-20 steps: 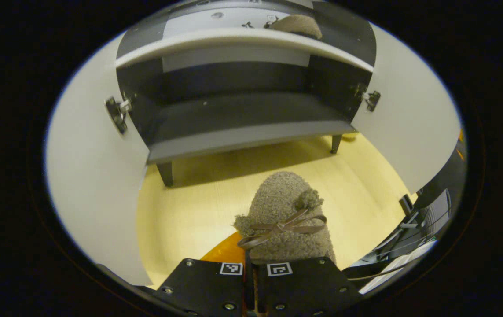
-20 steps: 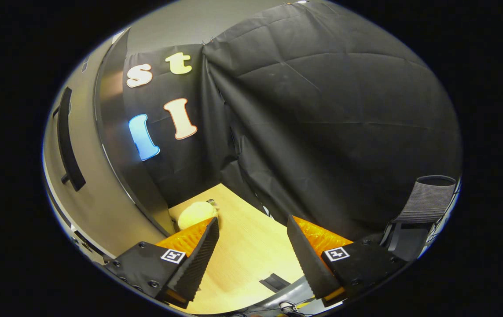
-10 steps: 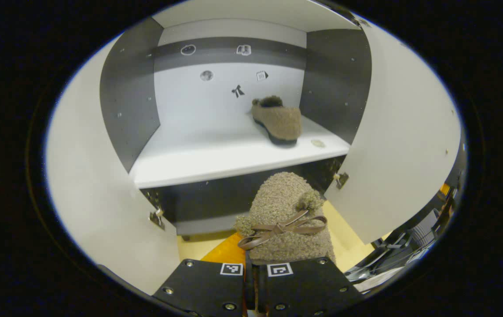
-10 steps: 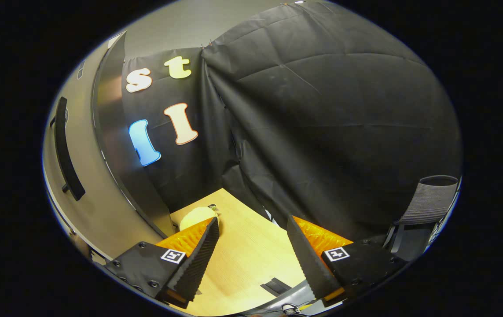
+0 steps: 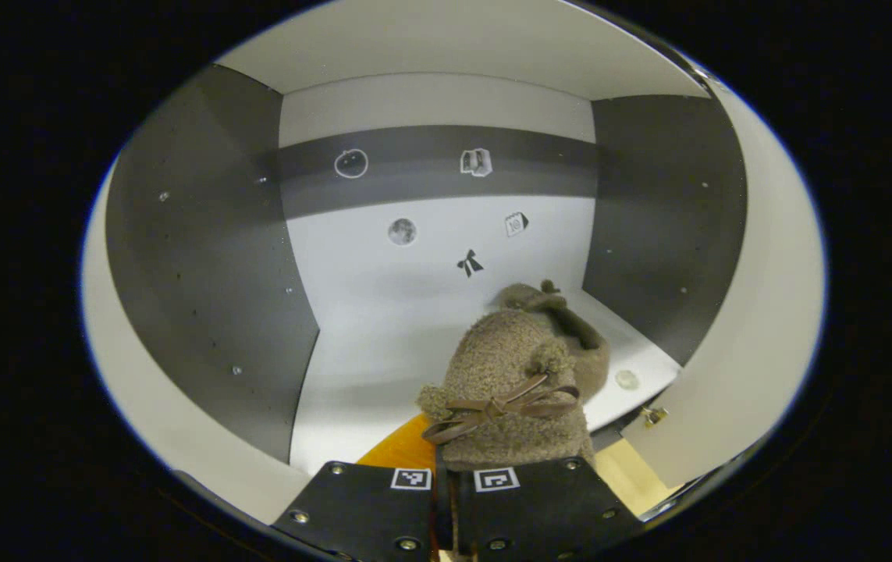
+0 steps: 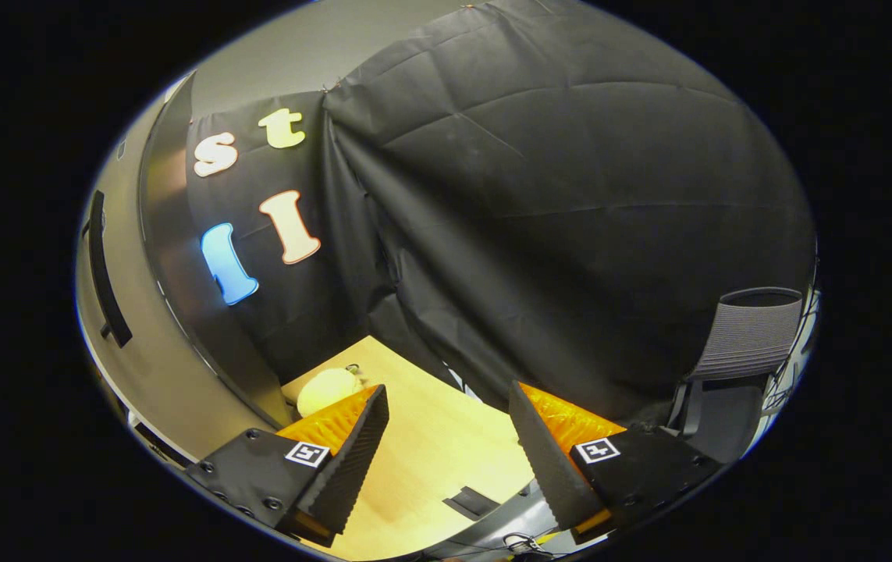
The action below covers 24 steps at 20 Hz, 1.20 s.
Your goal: Grab one shoe with the right hand and put it into the shoe cabinet, grab the other shoe with the left hand and put it into the shoe cabinet; then close the right door with the right hand and the left door with the left hand.
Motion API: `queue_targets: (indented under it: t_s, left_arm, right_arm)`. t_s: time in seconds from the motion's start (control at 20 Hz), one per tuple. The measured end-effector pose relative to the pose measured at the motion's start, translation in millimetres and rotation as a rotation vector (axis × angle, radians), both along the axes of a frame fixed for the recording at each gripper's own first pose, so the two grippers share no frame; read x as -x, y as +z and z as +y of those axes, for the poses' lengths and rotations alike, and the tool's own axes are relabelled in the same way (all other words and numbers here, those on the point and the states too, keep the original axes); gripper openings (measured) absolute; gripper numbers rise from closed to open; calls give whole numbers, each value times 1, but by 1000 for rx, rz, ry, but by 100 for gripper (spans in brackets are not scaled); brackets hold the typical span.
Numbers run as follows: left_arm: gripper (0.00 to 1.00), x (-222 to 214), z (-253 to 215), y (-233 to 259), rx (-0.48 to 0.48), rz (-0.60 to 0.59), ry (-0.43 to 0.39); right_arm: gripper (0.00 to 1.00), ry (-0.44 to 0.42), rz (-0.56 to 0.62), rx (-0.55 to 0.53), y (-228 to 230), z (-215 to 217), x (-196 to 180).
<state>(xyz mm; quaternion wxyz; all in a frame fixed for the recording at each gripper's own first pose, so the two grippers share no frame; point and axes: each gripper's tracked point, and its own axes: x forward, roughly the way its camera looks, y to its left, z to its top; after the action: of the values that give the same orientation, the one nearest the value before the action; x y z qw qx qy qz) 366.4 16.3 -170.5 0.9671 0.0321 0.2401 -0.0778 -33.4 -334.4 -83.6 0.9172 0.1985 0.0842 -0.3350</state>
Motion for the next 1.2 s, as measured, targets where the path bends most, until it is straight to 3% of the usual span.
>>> queue_targets:
  t_s: [0.25, 0.55, 1.05, 1.2]
  left_arm:
    - [5, -61, 9, 7, -57, -64, 16]
    - [5, -115, -2, -4, -56, -115, 24]
    - [6, -138, 1, -35, -89, -54, 61]
    - [19, -126, 0, -42, -89, -13, 45]
  right_arm:
    - [98, -44, -16, -1, 7, 5, 21]
    - [98, -57, -5, 28, 8, 18, 35]
    - [98, -124, -31, -5, -1, 3, 52]
    - [98, -114, -14, -7, -8, -2, 50]
